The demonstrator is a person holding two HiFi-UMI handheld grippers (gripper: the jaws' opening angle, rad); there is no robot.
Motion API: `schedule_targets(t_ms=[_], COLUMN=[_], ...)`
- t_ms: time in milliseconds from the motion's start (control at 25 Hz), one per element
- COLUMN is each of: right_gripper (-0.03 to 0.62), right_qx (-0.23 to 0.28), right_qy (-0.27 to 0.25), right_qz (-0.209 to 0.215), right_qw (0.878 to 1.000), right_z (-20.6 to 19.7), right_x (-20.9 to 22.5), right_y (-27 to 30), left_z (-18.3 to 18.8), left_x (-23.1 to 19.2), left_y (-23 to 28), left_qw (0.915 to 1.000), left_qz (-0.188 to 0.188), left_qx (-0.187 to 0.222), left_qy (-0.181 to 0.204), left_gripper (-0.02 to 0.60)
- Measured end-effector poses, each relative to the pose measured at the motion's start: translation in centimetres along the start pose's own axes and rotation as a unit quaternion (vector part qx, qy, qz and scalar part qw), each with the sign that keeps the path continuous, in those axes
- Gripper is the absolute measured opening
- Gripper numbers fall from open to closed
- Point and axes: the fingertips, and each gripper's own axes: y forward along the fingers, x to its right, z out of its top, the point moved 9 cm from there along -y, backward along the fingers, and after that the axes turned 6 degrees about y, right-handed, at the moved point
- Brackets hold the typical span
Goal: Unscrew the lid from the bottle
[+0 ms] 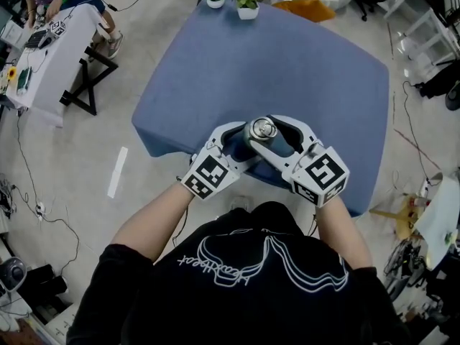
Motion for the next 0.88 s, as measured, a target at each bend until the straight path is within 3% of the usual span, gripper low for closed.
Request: schedule_targets(t_ms=[400,880], right_gripper=[0.253,0.253], right_qx=[-0.032,-0.076], right_qy=[-0.027,-0.069], right_qz=[0.074,0.183], right_qw=[0.996,0.978], right_z=[0.6,1.2], right_x=[1.1,2.5], right_y=[0.1,1.0], left_z=[0.1,-0.2], left_x=[-1.2,-3.3], left_y=[0.0,-0.2], left_qw=[0.9972,0.9812], left_qz=[-0.067,-0.178], left_qx=[-0.010,-0.010], left_qy=[0.032,0.073], left_gripper=[0.327,0.311])
